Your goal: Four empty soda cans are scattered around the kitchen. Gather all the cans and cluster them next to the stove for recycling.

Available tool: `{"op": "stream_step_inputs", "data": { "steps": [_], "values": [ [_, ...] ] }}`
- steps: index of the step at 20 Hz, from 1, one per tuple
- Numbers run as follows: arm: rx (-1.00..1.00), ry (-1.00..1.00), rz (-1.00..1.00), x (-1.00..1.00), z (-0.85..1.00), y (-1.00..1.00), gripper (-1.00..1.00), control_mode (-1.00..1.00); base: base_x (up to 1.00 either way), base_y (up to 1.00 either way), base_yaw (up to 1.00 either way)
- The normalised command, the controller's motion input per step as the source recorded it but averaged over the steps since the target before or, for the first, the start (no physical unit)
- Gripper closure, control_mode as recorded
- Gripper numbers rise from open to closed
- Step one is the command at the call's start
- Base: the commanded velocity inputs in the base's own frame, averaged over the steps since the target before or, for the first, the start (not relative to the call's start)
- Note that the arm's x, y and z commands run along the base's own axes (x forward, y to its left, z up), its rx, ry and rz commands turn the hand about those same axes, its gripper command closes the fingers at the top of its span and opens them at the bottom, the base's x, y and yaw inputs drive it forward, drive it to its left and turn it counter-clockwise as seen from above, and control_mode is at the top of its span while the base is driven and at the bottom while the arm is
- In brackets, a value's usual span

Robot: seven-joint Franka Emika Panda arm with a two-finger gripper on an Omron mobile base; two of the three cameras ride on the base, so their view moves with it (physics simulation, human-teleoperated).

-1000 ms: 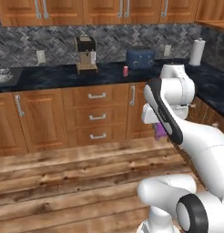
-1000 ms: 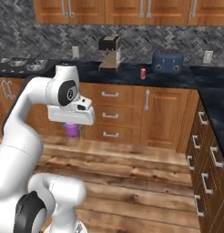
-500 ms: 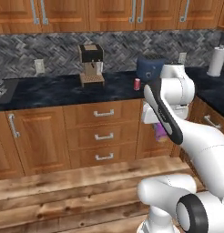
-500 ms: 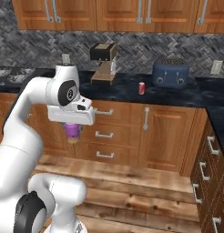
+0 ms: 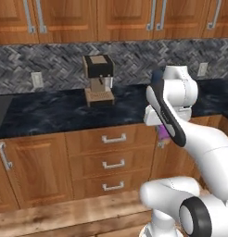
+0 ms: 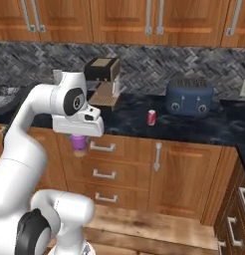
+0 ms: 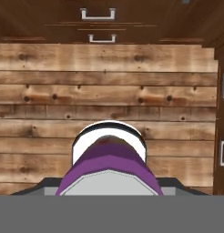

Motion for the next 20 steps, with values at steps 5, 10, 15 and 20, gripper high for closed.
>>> {"op": "stream_step_inputs", "data": {
  "steps": [5,10,15,20],
  "values": [
    [0.00,0.00,0.00,0.00,0.00,0.00,1.00,1.00,0.82,0.09,0.00],
    [0.00,0.00,0.00,0.00,0.00,0.00,1.00,1.00,0.57,0.35,0.01],
    [0.00,0.00,0.00,0.00,0.00,0.00,1.00,1.00,0.03,0.69,0.05],
    [0.00,0.00,0.00,0.00,0.00,0.00,1.00,1.00,0.01,0.68,0.04]
  ]
}}
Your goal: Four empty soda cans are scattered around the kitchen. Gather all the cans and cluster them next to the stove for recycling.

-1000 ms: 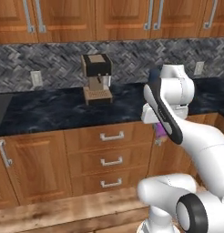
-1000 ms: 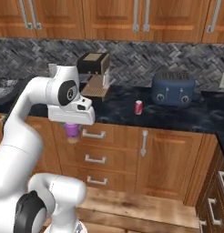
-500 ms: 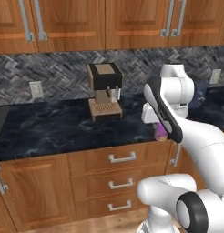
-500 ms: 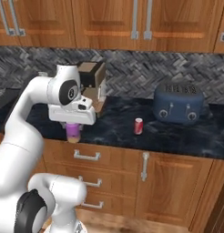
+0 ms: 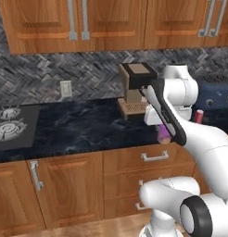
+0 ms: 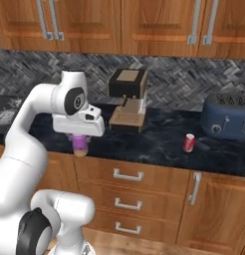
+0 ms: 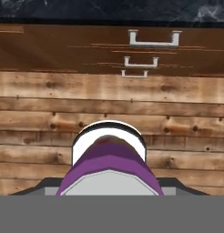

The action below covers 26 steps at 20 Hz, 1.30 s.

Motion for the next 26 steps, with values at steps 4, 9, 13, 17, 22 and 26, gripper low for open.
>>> {"op": "stream_step_inputs", "data": {
  "steps": [4,9,13,17,22,26],
  "values": [
    [0.00,0.00,0.00,0.00,0.00,0.00,1.00,1.00,0.07,0.64,0.03],
    [0.00,0.00,0.00,0.00,0.00,0.00,1.00,1.00,0.17,0.60,0.03],
    [0.00,0.00,0.00,0.00,0.00,0.00,1.00,1.00,0.37,0.52,0.02],
    [0.00,0.00,0.00,0.00,0.00,0.00,1.00,1.00,0.39,0.49,0.03],
    [0.00,0.00,0.00,0.00,0.00,0.00,1.00,1.00,0.42,0.49,0.02],
    [0.00,0.00,0.00,0.00,0.00,0.00,1.00,1.00,0.37,0.45,0.01]
  ]
}}
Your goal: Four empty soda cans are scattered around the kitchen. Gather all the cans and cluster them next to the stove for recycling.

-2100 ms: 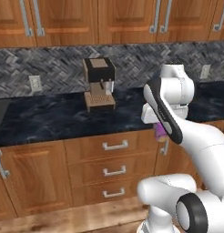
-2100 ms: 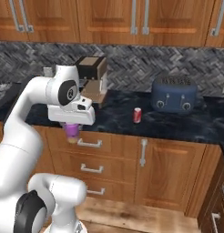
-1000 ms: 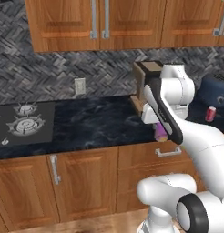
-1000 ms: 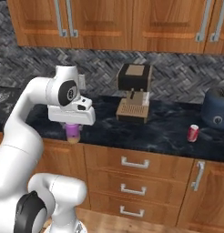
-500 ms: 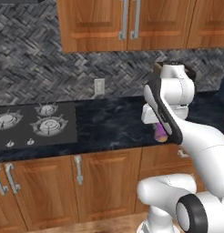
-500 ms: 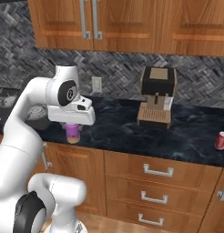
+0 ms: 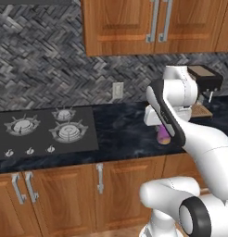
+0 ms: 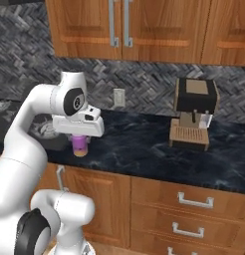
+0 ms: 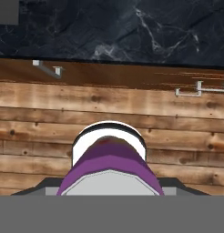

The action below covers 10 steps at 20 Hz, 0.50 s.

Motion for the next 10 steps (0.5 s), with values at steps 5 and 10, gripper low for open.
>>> {"op": "stream_step_inputs", "data": {
  "steps": [5,10],
  "values": [
    [0.00,0.00,0.00,0.00,0.00,0.00,1.00,1.00,0.34,0.43,0.01],
    [0.00,0.00,0.00,0.00,0.00,0.00,1.00,1.00,0.40,0.25,0.00]
  ]
}}
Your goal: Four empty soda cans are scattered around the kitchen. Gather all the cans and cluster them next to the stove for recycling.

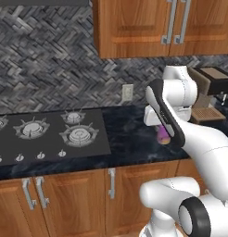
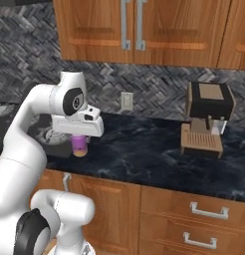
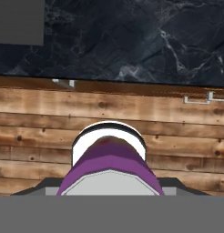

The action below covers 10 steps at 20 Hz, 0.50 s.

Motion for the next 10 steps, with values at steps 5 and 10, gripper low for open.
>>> {"op": "stream_step_inputs", "data": {
  "steps": [5,10],
  "values": [
    [0.00,0.00,0.00,0.00,0.00,0.00,1.00,1.00,0.39,0.15,0.00],
    [0.00,0.00,0.00,0.00,0.00,0.00,1.00,1.00,0.29,0.23,0.00]
  ]
}}
